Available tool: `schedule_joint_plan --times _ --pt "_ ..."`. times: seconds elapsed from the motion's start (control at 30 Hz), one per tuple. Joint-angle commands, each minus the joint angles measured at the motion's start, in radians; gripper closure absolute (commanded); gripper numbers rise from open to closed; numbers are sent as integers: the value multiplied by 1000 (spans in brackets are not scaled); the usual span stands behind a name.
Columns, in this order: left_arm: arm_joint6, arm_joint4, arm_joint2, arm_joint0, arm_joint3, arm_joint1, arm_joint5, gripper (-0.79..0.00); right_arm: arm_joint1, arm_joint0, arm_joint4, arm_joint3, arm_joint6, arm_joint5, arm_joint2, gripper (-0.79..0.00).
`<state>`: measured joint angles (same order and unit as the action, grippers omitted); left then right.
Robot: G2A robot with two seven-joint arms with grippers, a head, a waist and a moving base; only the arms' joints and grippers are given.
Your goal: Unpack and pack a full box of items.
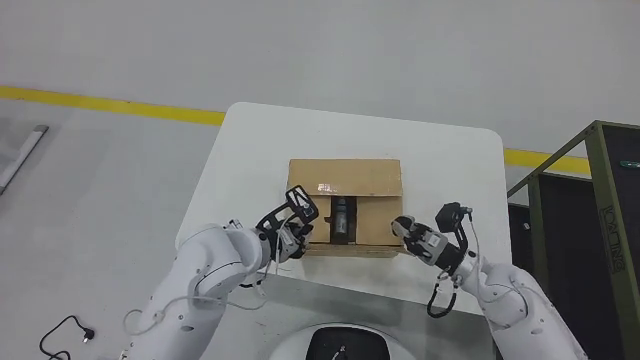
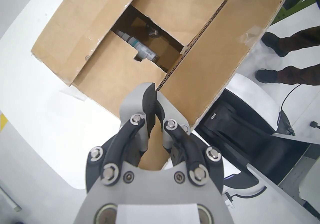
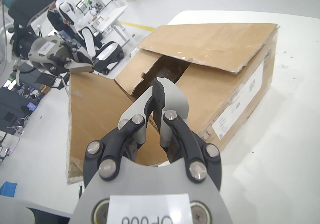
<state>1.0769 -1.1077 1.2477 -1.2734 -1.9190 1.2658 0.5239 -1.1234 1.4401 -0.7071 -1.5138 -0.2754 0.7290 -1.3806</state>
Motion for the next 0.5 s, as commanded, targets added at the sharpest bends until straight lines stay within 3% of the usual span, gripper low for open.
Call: schedule_joint_plan --times 0.0,0.47 --pt "-12 -2 6 8 5 -2 -19 -785 2 -3 -9 5 -20 18 9 0" --pt "-121 14 13 24 23 -9 -122 -785 10 -10 -97 28 -49 87 54 0"
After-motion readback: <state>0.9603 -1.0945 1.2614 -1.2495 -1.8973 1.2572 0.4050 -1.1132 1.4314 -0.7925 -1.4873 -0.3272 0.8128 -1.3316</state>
